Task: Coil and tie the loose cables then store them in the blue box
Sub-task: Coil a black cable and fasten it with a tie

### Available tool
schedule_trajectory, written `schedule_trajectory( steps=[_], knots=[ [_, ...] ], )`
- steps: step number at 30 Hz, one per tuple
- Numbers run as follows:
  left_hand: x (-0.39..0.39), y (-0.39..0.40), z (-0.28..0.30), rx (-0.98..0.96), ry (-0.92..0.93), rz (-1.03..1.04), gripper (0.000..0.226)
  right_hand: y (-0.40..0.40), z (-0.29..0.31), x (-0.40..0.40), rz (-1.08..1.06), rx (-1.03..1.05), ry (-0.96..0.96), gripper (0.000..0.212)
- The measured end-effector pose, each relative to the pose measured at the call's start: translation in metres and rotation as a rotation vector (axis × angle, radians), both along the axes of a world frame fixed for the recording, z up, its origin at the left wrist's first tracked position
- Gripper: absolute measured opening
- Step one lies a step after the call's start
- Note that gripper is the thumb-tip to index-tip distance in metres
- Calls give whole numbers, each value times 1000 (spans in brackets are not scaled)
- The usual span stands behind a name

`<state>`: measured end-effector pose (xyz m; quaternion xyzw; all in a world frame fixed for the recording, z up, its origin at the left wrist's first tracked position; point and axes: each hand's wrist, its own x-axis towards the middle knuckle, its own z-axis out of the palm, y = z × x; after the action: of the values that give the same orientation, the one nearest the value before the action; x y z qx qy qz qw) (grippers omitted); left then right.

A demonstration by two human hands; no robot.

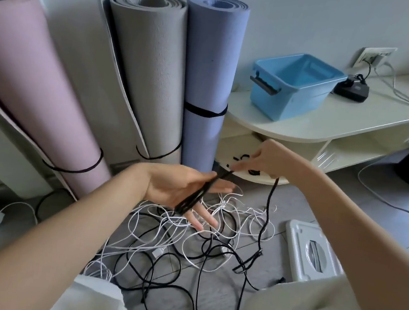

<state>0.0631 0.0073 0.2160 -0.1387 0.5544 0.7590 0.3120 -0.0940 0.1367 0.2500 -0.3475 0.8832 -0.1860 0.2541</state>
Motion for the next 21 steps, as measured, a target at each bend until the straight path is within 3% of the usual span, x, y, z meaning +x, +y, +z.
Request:
schedule_trajectory(
  steps=[4, 7, 12, 14, 16, 18, 21],
  knots=[
    [-1, -14, -9, -163, -67, 169, 51, -1, 8, 1, -42, -370, -440, 47],
    [-5, -16, -14, -268, -87, 231, 51, -4, 14, 4, -26, -499, -698, 38],
    [-16, -11, -8, -271, 60, 790, 32, 1, 25, 7, 168, -513, -1052, 40],
    [-21, -18, 0, -225, 96, 1072, 33, 3, 26, 10, 286, -479, -1122, 40],
    [-26, -33, 9, -147, 127, 1215, 43, 3, 23, 14, 414, -392, -1167, 36],
    [-29, -38, 26, 0, 267, 1199, 48, 1, 15, 20, 513, -241, -1162, 34],
    [-32, -27, 60, 236, 547, 1093, 49, -4, 0, 32, 596, 22, -983, 37]
  ],
)
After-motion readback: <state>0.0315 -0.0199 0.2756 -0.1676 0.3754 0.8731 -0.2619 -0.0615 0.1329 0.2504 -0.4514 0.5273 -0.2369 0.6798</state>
